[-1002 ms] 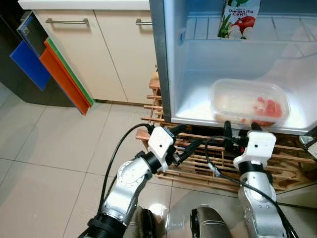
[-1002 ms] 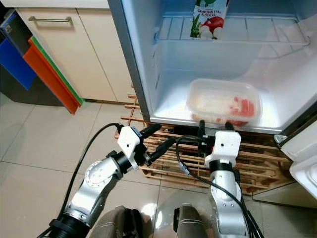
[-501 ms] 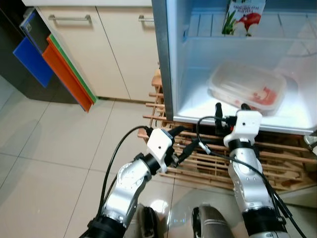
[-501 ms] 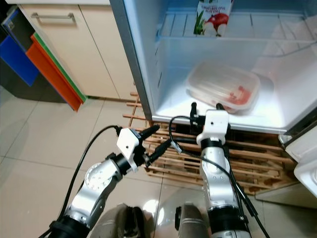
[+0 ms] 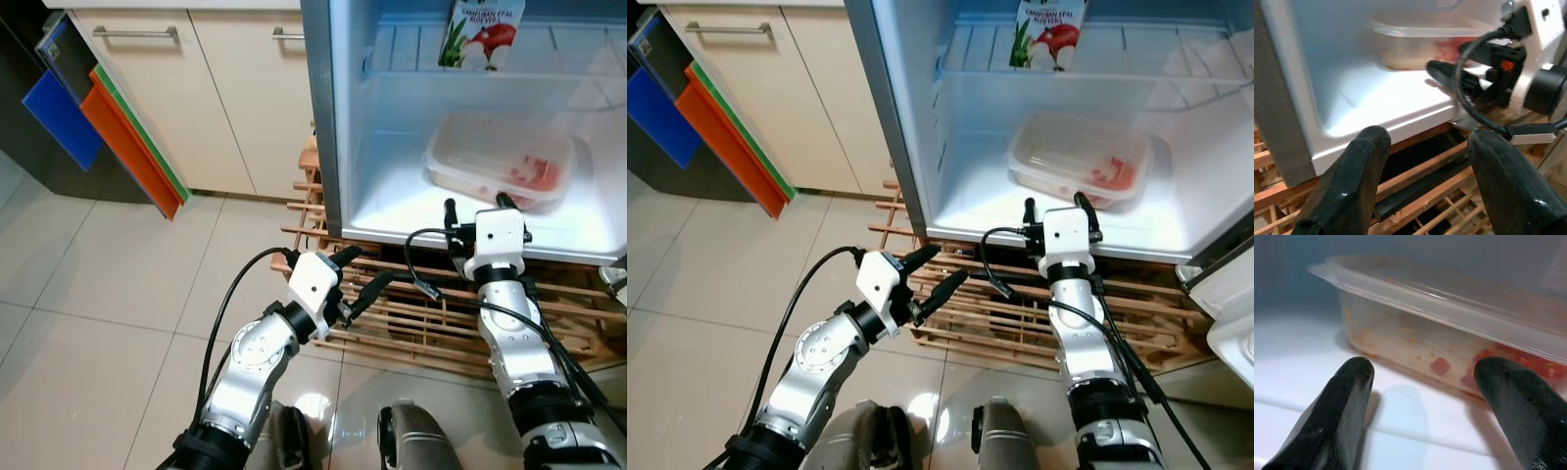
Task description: Restocking fridge
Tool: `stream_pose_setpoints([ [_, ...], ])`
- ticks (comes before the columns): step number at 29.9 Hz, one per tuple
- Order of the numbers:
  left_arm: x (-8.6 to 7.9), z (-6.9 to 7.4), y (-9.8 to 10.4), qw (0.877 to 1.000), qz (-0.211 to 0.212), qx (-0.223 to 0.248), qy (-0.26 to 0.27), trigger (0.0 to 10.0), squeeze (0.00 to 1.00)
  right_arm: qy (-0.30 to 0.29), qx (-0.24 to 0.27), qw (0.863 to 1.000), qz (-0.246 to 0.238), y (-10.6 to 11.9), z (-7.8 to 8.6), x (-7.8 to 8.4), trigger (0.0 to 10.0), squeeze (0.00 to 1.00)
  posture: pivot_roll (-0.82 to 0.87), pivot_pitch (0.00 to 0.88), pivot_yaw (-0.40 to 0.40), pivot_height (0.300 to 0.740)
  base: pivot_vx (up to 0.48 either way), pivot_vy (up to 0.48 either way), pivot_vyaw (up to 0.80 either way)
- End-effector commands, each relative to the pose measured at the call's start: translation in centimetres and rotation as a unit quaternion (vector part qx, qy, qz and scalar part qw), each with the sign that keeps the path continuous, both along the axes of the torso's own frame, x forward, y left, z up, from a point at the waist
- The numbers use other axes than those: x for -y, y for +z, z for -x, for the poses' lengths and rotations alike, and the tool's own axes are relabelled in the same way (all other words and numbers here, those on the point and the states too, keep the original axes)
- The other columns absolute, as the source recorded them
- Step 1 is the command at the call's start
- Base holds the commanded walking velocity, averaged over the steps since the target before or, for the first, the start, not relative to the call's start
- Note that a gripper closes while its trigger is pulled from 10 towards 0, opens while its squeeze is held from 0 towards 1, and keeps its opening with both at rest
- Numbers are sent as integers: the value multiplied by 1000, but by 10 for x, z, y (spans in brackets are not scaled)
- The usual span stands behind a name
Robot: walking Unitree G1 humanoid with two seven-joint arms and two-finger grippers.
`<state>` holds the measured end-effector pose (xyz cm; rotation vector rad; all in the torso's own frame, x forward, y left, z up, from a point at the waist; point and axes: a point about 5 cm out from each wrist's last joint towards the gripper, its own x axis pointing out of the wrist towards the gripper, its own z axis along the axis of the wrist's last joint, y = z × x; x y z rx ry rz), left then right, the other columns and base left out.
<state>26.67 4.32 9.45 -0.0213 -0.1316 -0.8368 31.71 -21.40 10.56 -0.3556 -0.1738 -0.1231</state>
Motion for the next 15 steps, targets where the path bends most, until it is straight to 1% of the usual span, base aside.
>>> stream_pose_setpoints([
  [1, -3, -2, -4, 1000, -7, -5, 7, 10000, 0, -19, 4, 1000, 9, 0, 1, 10, 10000, 0, -56, 223, 90, 703, 0, 0, 0],
  [4, -3, -4, -4, 1000, -8, -7, 10, 10000, 0, -26, 11, 999, 15, 4, -2, 14, 10000, 0, -59, 216, 88, 703, 0, 0, 0],
  [8, -3, -7, -3, 1000, -8, -7, 17, 10000, 0, -27, 18, 999, 15, 7, -4, 14, 10000, 0, -63, 203, 82, 703, 0, 0, 0],
  [15, -4, -15, -4, 999, -9, -14, 34, 10000, 0, -10, 8, 1000, -6, 0, -6, 5, 10000, 0, -70, 183, 70, 703, 0, 0, 0],
])
